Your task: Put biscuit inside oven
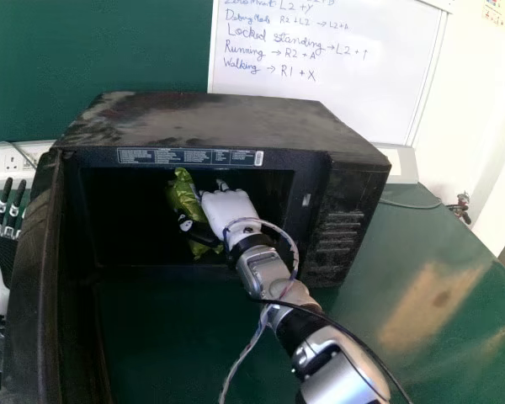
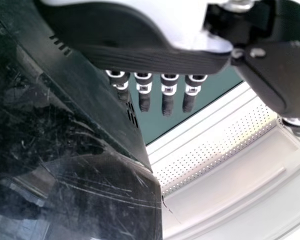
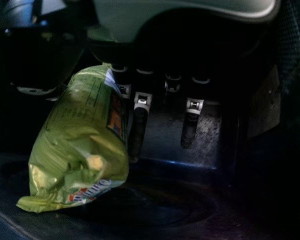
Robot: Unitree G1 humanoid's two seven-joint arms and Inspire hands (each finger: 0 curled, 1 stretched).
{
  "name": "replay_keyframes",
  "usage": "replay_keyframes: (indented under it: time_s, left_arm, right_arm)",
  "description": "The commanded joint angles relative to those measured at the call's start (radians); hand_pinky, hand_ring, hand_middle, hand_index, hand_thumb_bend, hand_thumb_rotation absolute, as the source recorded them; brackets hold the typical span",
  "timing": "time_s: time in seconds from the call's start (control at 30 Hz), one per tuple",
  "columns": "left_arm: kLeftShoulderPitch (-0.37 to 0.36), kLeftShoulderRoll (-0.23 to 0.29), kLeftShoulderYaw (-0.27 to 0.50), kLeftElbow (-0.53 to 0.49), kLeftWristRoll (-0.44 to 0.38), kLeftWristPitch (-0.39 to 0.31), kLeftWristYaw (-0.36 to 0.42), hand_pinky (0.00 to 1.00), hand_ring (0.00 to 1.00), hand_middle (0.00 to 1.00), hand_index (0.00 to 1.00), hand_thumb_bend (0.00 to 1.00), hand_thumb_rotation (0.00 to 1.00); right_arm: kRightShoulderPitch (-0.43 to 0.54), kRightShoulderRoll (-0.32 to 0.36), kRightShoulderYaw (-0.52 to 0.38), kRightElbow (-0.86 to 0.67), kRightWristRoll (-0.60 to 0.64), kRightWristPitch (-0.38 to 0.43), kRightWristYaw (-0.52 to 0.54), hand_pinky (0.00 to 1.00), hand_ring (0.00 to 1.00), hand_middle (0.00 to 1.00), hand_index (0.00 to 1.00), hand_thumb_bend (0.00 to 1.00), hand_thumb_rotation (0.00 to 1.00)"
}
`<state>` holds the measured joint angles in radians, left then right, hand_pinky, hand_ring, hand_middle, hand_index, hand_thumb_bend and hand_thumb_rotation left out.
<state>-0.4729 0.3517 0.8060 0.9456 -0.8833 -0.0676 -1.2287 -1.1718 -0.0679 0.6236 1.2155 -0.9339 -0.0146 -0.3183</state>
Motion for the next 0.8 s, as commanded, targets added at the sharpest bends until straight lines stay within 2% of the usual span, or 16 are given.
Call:
replay_keyframes:
  time_s: [0.0,0.1,0.17,0.27,0.47,0.7,0.77]
  left_arm:
    - [0.064,-0.059,-0.004,0.051,0.004,0.015,0.002,0.00,0.14,0.41,0.81,0.32,0.56]
    - [0.065,-0.060,-0.005,0.051,0.005,0.011,0.000,0.00,0.13,0.40,0.81,0.32,0.56]
    - [0.064,-0.057,-0.006,0.055,0.006,0.012,-0.004,0.00,0.13,0.40,0.81,0.31,0.56]
    - [0.065,-0.055,-0.007,0.057,0.006,0.016,-0.011,0.00,0.13,0.40,0.81,0.31,0.57]
    - [0.066,-0.058,-0.004,0.054,0.002,0.022,-0.006,0.00,0.13,0.41,0.80,0.33,0.53]
    - [0.065,-0.058,-0.003,0.055,0.003,0.016,-0.003,0.00,0.14,0.40,0.80,0.32,0.54]
    - [0.066,-0.057,-0.001,0.057,-0.001,0.025,-0.006,0.00,0.14,0.40,0.80,0.33,0.54]
  right_arm:
    - [-0.037,0.010,0.007,0.017,0.011,-0.006,-0.036,0.63,0.52,0.48,0.49,0.53,0.00]
    - [-0.043,0.012,0.011,0.034,0.017,-0.007,-0.053,0.63,0.53,0.48,0.49,0.53,0.00]
    - [-0.046,0.012,0.012,0.044,0.022,-0.007,-0.059,0.64,0.54,0.46,0.54,0.52,0.00]
    - [-0.050,0.011,0.016,0.055,0.026,-0.009,-0.070,0.65,0.55,0.46,0.55,0.52,0.00]
    - [-0.051,0.013,0.021,0.066,0.034,-0.015,-0.078,0.63,0.53,0.45,0.55,0.52,0.00]
    - [-0.055,0.022,0.019,0.074,0.044,-0.016,-0.069,0.64,0.54,0.45,0.55,0.52,0.00]
    - [-0.055,0.022,0.021,0.073,0.044,-0.017,-0.061,0.63,0.53,0.48,0.50,0.53,0.00]
